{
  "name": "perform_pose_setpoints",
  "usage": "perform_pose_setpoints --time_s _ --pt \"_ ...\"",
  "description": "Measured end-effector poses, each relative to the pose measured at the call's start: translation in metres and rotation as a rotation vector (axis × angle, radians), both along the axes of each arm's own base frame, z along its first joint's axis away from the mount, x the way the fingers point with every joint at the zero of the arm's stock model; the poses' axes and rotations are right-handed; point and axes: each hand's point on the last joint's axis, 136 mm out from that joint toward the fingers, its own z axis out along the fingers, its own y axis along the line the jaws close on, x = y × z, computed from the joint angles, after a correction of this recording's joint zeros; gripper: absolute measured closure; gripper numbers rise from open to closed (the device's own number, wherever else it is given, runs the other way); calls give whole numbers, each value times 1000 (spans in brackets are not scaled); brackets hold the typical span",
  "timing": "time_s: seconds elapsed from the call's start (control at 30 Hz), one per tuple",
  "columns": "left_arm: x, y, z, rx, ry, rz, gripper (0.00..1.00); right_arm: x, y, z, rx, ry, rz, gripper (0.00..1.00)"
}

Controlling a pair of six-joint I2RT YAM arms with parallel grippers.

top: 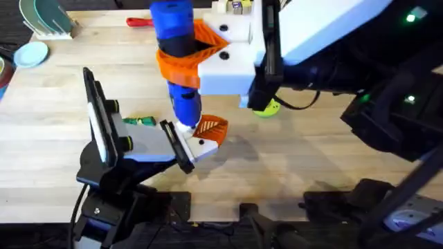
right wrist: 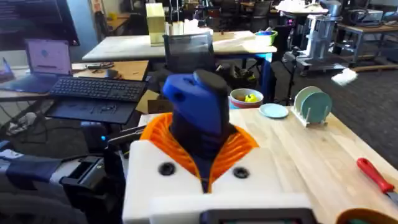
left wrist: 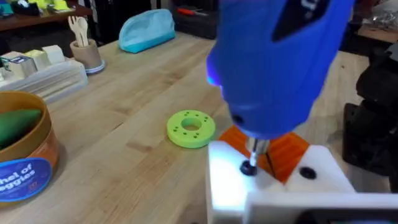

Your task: Pick up the gripper from the table and insert it into the empty holder that is missing its gripper. Then pick up a screw, insert it into the mounting hole, and use the screwdriver to tighten it. Finally, clean up the table by picking up the vegetable and placing it into the bucket.

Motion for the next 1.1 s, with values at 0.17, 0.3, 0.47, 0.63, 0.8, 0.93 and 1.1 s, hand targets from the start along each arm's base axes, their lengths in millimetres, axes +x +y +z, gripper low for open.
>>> perform_pose_setpoints --time_s 0.17,0.3,0.47,0.63,0.8,0.93,1.1 --pt "0 0 0 0 0 0 993 0 0 0 -1 -13 -1 983" --pt "0 0 0 0 0 0 993 0 0 0 -2 -16 -2 983" --pt "0 0 0 0 0 0 993 0 0 0 -2 -16 -2 983" --pt "0 0 0 0 0 0 993 0 0 -5 -18 -1 -2 983" --pt "0 0 0 0 -1 0 993 0 0 -5 -19 -4 -3 983" --pt "0 0 0 0 0 0 993 0 0 -5 -21 -6 -2 983" --pt "0 0 0 0 0 0 993 2 0 -6 -22 -5 -6 983"
